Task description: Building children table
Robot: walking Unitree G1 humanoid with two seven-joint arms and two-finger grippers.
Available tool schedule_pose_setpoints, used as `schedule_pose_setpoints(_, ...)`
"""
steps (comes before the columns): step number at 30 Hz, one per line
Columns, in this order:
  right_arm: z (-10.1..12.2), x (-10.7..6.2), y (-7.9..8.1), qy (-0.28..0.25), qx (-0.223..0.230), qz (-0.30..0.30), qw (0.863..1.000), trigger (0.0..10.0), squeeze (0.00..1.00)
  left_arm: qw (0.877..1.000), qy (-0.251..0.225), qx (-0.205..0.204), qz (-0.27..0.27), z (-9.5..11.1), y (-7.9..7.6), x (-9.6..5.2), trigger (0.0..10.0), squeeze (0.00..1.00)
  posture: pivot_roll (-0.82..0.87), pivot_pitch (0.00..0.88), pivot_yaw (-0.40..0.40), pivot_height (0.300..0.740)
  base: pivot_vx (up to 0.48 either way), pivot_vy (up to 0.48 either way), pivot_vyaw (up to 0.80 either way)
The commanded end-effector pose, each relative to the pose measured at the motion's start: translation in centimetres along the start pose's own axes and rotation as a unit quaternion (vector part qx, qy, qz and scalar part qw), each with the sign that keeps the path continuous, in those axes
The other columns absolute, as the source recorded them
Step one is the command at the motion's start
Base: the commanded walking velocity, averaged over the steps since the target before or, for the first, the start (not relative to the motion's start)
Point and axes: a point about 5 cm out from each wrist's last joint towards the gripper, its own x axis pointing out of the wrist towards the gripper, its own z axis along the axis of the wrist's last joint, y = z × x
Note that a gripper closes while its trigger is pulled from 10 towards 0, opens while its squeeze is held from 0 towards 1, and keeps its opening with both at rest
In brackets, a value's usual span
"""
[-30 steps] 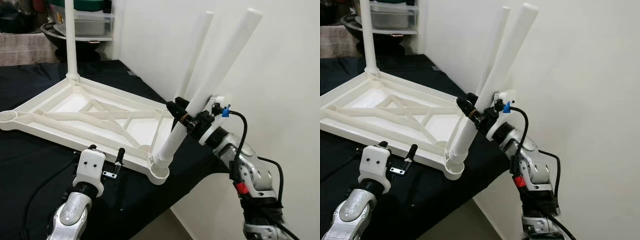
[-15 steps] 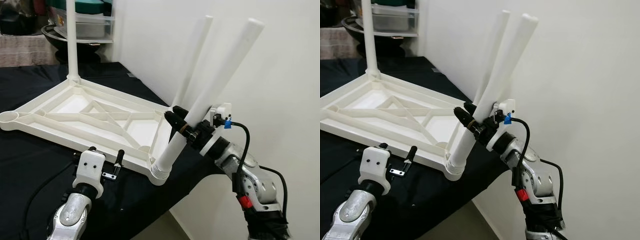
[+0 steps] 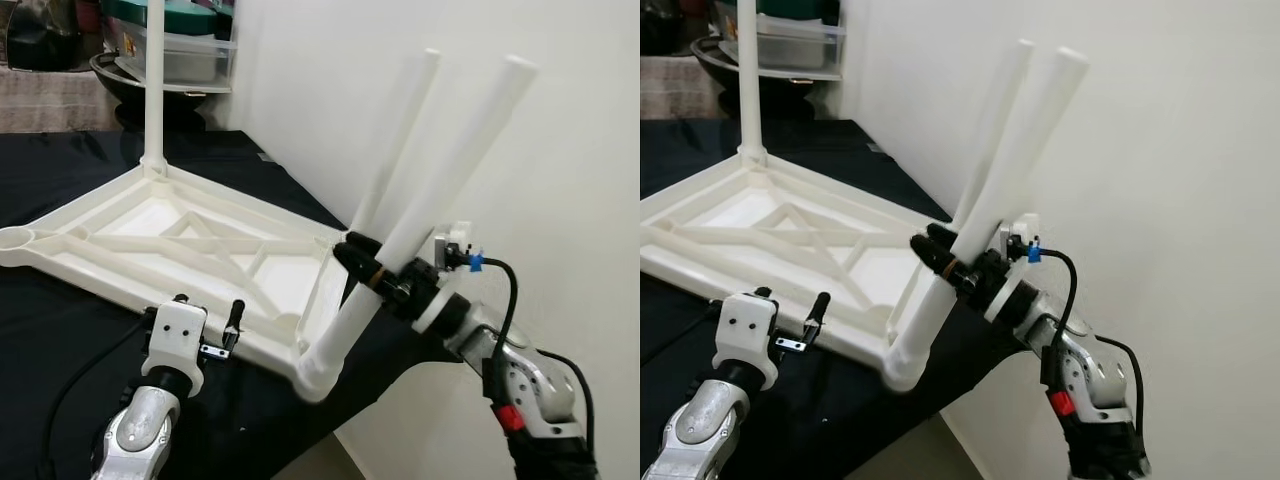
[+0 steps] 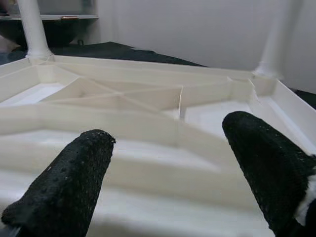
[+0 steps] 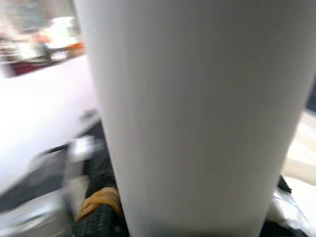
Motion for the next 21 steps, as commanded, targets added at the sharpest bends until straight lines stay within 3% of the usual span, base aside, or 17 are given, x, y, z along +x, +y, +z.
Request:
schedule_pose_setpoints(1, -4.5, -0.2, 0.8, 0.088, 0.112, 0.04, 0.989, 10.0, 0.0, 1.0, 0.006, -0.011, -0.012, -0.2, -0.6, 0.2, 10.0, 0.0, 0.16, 0.0, -0.234, 0.74, 0.0, 0.0, 0.0)
schedule_pose_setpoints(5, -4.3, 0.7, 0.8, 0.095, 0.087, 0.056, 0.99, 10.0, 0.0, 1.0, 0.007, -0.011, -0.01, -0.2, -0.6, 0.1, 10.0, 0.0, 0.17, 0.0, -0.24, 0.74, 0.0, 0.0, 0.0)
schedule_pose_setpoints(10, -4.1, 1.1, -0.3, 0.097, 0.057, 0.025, 0.993, 10.0, 0.0, 1.0, 0.009, -0.011, -0.01, -0.2, -0.7, 0.0, 10.0, 0.0, 0.16, 0.0, -0.24, 0.74, 0.0, 0.0, 0.0)
schedule_pose_setpoints(16, -5.0, -0.5, -1.3, 0.148, 0.018, -0.03, 0.988, 10.0, 0.0, 1.0, 0.014, -0.013, -0.012, -0.4, -0.8, -0.1, 10.0, 0.0, 0.15, 0.0, -0.236, 0.74, 0.0, 0.0, 0.0)
schedule_pose_setpoints(21, -5.2, -0.8, -2.0, 0.169, 0.0, -0.068, 0.983, 10.0, 0.0, 1.0, 0.015, -0.014, -0.013, -0.4, -0.8, -0.1, 10.0, 0.0, 0.14, 0.0, -0.235, 0.74, 0.0, 0.0, 0.0)
